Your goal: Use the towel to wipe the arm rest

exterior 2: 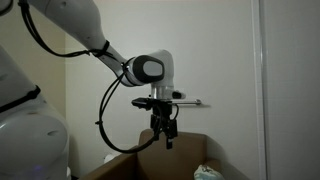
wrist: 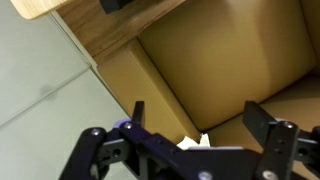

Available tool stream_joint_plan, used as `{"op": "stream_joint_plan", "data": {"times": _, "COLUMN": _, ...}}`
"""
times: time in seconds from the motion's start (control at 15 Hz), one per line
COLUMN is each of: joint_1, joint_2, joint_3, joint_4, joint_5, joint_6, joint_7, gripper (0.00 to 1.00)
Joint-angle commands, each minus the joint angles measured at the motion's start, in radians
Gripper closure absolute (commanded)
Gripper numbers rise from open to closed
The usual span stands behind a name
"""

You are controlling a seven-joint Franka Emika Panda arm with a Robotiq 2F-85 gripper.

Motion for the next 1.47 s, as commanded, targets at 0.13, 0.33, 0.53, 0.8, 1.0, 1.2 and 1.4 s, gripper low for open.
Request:
{"op": "stream_joint_plan", "data": {"times": 0.13, "joint_1": 0.004, "joint_2": -0.001, "joint_3": -0.004, "joint_4": 0.006, "joint_5": -0.003, "joint_6": -0.002, "joint_7": 0.003, "gripper": 0.0}}
{"op": "stream_joint_plan", "data": {"times": 0.33, "joint_1": 0.054, "joint_2": 0.217, "joint_3": -0.042, "joint_4": 0.097, "joint_5": 0.073, "joint_6": 0.068, "joint_7": -0.034, "gripper": 0.0}}
{"op": "stream_joint_plan", "data": {"times": 0.53, "joint_1": 0.058, "joint_2": 0.355, "joint_3": -0.035, "joint_4": 0.169, "joint_5": 0.081, "joint_6": 0.174, "joint_7": 0.014, "gripper": 0.0}}
{"op": "stream_joint_plan", "data": {"times": 0.8, "joint_1": 0.059, "joint_2": 0.606, "joint_3": -0.037, "joint_4": 0.336, "joint_5": 0.069, "joint_6": 0.297, "joint_7": 0.049, "gripper": 0.0}}
{"op": "stream_joint_plan", "data": {"times": 1.0, "joint_1": 0.061, "joint_2": 0.574, "joint_3": -0.044, "joint_4": 0.31, "joint_5": 0.057, "joint_6": 0.282, "joint_7": 0.028, "gripper": 0.0}}
{"op": "stream_joint_plan", "data": {"times": 1.2, "joint_1": 0.063, "joint_2": 0.619, "joint_3": -0.045, "joint_4": 0.345, "joint_5": 0.058, "joint_6": 0.282, "joint_7": 0.027, "gripper": 0.0}}
{"op": "stream_joint_plan", "data": {"times": 1.4, "joint_1": 0.067, "joint_2": 0.695, "joint_3": -0.044, "joint_4": 0.428, "joint_5": 0.051, "joint_6": 0.252, "joint_7": 0.085, "gripper": 0.0}}
